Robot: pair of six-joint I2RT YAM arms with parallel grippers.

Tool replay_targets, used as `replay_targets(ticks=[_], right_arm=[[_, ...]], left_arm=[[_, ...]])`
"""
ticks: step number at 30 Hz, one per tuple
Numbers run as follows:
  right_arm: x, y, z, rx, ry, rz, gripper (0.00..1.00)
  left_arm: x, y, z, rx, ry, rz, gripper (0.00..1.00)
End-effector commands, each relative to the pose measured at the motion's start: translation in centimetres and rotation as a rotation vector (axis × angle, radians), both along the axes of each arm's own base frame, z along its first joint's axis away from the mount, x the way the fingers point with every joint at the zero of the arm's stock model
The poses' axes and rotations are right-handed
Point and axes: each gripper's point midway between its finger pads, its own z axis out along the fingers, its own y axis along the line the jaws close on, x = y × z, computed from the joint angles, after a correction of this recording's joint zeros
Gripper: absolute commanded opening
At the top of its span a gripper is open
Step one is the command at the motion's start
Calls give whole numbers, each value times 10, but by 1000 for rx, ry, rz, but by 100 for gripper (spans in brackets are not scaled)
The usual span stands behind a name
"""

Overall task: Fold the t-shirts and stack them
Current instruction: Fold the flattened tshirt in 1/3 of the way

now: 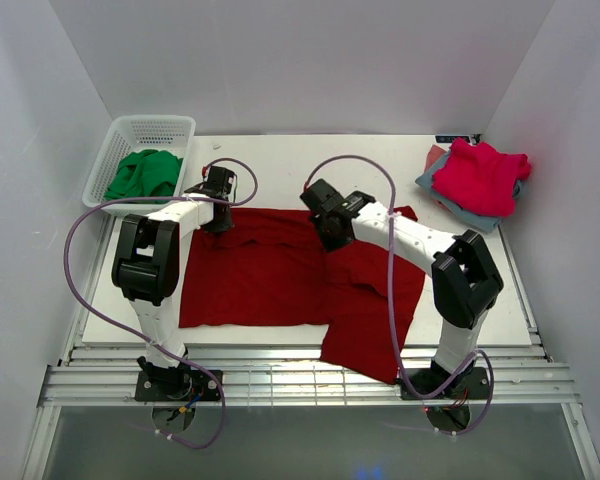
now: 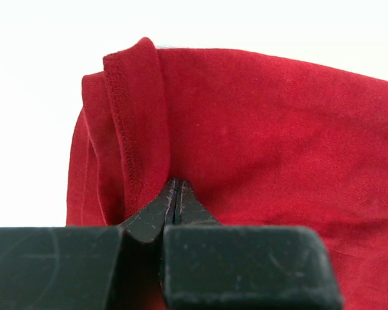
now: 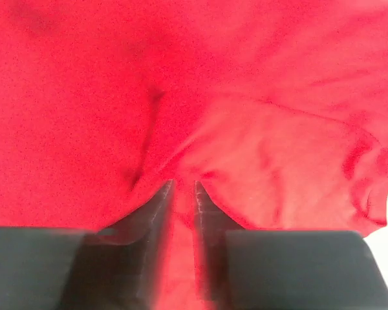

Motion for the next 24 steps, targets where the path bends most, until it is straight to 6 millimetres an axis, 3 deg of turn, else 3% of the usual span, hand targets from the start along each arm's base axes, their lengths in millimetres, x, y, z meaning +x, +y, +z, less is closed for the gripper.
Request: replay_targets(ticks=[1, 2, 3, 6, 11, 12, 20, 24], right_arm=[[44, -46, 13, -30, -76, -174, 16], [48, -53, 7, -31, -59, -190, 8], [58, -69, 1, -36, -47, -232, 8], [77, -90, -20, -38, -31, -269, 8], [98, -109, -58, -54, 38, -312, 8], [99, -114, -70, -63, 66, -324, 8], [97, -136, -103, -111, 150, -394, 8], [94, -148, -111, -127, 182, -422, 8]], left_arm=[[11, 4, 31, 22, -82, 11, 2], [12, 5, 31, 29, -84, 11, 2], [12, 6, 32, 32, -84, 12, 2], [14, 5, 31, 32, -84, 12, 2], [16, 6, 25, 44, -72, 13, 1], [16, 7, 24, 47, -70, 13, 2], [8, 22, 21, 94, -61, 49, 1], [-3, 47, 13, 131, -38, 119, 0]])
